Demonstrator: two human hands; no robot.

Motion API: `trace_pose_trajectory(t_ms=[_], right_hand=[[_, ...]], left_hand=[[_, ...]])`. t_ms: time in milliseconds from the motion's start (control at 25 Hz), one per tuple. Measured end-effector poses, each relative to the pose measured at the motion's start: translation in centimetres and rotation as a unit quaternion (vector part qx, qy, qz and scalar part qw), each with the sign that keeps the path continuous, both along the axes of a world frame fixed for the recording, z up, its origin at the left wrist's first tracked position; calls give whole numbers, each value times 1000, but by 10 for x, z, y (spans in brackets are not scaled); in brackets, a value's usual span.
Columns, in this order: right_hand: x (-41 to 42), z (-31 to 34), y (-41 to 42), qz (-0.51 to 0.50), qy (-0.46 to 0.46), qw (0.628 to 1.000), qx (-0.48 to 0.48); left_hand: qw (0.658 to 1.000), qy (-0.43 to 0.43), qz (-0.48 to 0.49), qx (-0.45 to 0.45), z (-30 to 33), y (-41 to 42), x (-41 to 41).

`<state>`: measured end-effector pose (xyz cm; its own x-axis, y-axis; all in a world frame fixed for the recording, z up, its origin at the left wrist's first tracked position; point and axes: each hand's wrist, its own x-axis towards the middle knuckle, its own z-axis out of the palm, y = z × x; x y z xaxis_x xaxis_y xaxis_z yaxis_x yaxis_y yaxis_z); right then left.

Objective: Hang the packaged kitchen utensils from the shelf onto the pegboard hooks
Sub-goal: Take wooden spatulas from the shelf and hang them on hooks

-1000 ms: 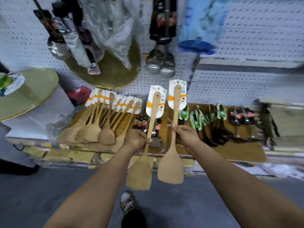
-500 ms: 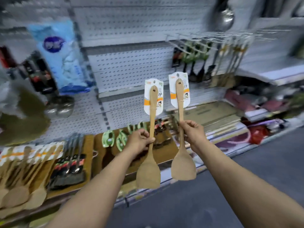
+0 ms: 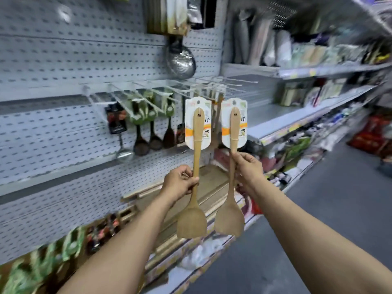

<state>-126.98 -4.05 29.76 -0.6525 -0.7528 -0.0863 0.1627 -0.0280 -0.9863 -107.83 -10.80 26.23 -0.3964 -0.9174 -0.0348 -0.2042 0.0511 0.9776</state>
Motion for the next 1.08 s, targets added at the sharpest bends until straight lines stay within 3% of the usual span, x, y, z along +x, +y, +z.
trace_pose_trajectory(t_ms=[320, 560, 800, 1080], right_hand=[[-170, 1, -77, 7, 4, 1000, 11], [-279, 1, -161, 116, -20, 993, 17], [-340, -4, -216, 213, 8, 976, 52], [-349, -29, -258, 327, -31, 944, 13]], left_hand=[[998, -54, -2, 12, 0, -75, -159], [994, -60, 92, 9, -8, -112, -264], [979, -71, 188, 33, -12, -112, -327], [968, -75, 234, 53, -21, -124, -351]])
